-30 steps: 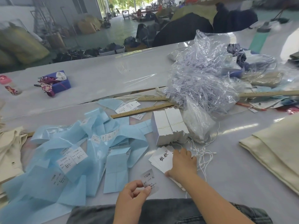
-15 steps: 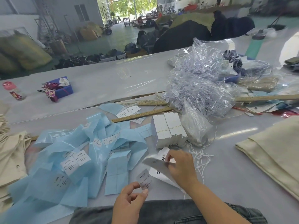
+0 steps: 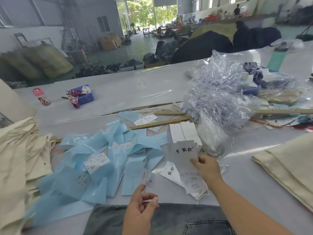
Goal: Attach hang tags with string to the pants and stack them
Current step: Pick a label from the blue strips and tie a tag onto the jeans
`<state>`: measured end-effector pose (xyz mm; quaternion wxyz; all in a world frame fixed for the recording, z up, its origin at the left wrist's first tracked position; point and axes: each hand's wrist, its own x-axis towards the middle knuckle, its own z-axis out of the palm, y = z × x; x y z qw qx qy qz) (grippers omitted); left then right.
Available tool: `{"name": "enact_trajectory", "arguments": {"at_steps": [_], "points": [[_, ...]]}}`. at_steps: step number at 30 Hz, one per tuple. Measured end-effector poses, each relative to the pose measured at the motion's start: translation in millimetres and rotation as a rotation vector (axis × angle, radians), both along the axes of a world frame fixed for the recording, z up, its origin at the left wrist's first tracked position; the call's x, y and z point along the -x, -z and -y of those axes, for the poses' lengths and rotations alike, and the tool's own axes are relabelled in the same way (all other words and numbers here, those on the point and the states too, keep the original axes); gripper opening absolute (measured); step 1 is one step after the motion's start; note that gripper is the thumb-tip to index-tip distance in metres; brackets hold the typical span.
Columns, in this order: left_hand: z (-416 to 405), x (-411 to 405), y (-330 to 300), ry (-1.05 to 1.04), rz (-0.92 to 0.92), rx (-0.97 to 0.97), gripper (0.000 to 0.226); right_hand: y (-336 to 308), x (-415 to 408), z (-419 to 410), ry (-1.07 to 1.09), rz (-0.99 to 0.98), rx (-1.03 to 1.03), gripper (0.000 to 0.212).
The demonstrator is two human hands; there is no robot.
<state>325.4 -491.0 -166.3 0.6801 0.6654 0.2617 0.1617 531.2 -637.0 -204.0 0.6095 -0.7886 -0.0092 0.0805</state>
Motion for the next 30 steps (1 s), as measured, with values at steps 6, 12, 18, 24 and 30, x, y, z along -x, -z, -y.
{"name": "enact_trajectory", "arguments": {"at_steps": [6,12,18,24,30], "points": [[-6,3,-3,-0.002,0.029,0.006,0.052,0,4,5,-0.021,0.343,0.470,0.015],[-7,10,-14,0.037,0.083,-0.068,0.066,-48,40,17,0.117,0.358,-0.004,0.014],[26,23,-33,0.161,0.109,-0.018,0.084,-77,122,34,-0.213,0.173,-0.232,0.047],[59,51,-29,0.162,0.152,0.080,0.093,-80,187,53,-0.314,-0.027,-0.339,0.031],[83,79,-33,0.104,0.199,0.220,0.090,-88,223,77,-0.417,-0.144,-0.468,0.052]]}}
